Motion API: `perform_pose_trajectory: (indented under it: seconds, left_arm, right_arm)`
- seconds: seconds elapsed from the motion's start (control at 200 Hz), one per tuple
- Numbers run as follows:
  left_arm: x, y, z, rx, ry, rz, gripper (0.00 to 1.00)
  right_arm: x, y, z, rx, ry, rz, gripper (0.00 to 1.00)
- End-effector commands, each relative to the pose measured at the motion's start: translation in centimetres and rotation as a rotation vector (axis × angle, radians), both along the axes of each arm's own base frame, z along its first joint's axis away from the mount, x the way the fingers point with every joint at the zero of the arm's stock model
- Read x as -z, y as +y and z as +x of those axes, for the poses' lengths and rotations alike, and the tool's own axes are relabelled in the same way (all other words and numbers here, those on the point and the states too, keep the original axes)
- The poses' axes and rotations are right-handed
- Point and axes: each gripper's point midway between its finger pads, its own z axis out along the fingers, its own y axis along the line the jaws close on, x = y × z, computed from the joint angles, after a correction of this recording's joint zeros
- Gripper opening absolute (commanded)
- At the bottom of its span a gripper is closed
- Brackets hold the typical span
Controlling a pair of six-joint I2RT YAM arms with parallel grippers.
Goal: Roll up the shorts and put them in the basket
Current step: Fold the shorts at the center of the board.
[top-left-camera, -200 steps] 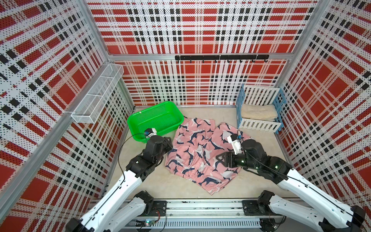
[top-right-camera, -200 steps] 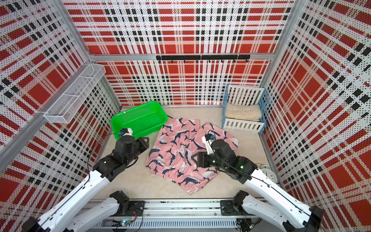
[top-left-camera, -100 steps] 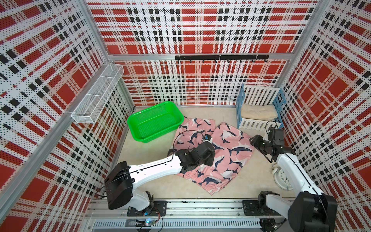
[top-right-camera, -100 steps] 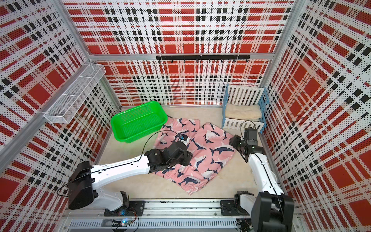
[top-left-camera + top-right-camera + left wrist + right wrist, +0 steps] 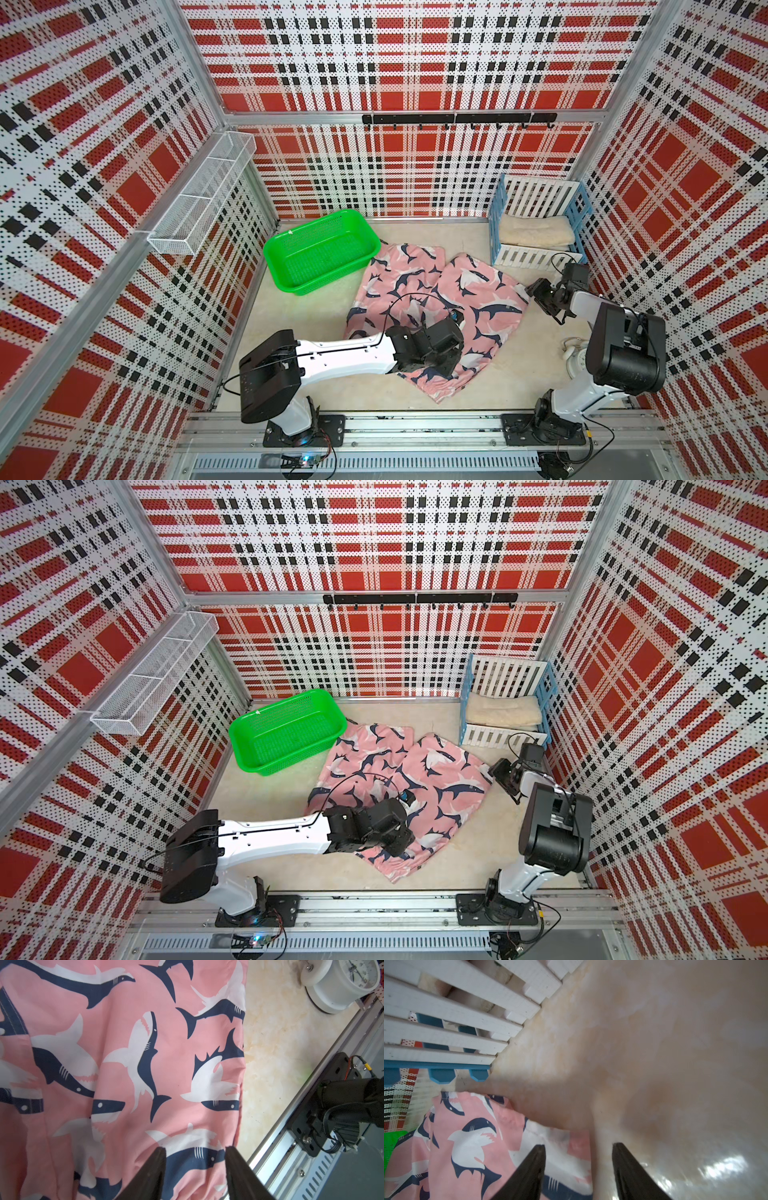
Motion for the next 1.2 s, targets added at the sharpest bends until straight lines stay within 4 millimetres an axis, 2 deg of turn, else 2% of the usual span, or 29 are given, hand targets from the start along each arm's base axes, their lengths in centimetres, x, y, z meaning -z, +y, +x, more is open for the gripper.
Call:
perform_pose_trajectory:
  seconds: [0.0,0.06,0.125,0.165,0.24,0.351,0.371,0.461,0.686,0.862,1.192]
  left_arm:
    - [1.4,0.8,-0.9,0.045,0.001,0.072,0.53]
    - [2.0,0.8,-1.4,0.069,0.000,0.108,0.54]
    - [2.8,0.4,-2.5,0.106,0.012,0.142,0.54]
    - [3.1,0.1,-3.3,0.129,0.013,0.166,0.55]
    - [4.1,-0.5,-4.8,0.172,-0.002,0.224,0.58]
    - [4.4,-0.7,-5.0,0.176,-0.034,0.271,0.59]
    - [4.5,-0.6,-4.9,0.172,-0.037,0.278,0.59]
    - [4.7,-0.4,-5.3,0.192,-0.044,0.310,0.60]
    - [5.5,-0.8,-7.8,0.306,-0.119,0.482,0.59]
    - [6.8,1.0,-7.2,0.294,-0.191,0.655,0.56]
    - [7.8,3.3,-7.2,0.225,-0.182,0.717,0.62]
  right_arm:
    - [-0.4,-0.7,1.8,-0.014,-0.051,-0.009,0.52]
    - [0.0,-0.6,2.0,-0.018,-0.053,0.002,0.42]
    - [0.4,-0.4,2.1,-0.024,-0.055,0.019,0.39]
    - [0.6,-0.3,2.1,-0.026,-0.051,0.028,0.39]
    - [1.2,-0.1,1.9,-0.036,-0.030,0.036,0.46]
    - [1.8,0.0,1.5,-0.032,-0.015,0.036,0.46]
    - [1.9,0.0,1.4,-0.033,-0.013,0.039,0.42]
    - [2.1,0.3,1.4,-0.043,-0.012,0.054,0.00]
    - [1.4,0.0,1.4,-0.049,-0.017,0.023,0.00]
    - [0.8,-0.1,1.4,-0.055,-0.023,0.007,0.00]
    - [0.4,-0.4,1.5,-0.057,-0.021,-0.009,0.00]
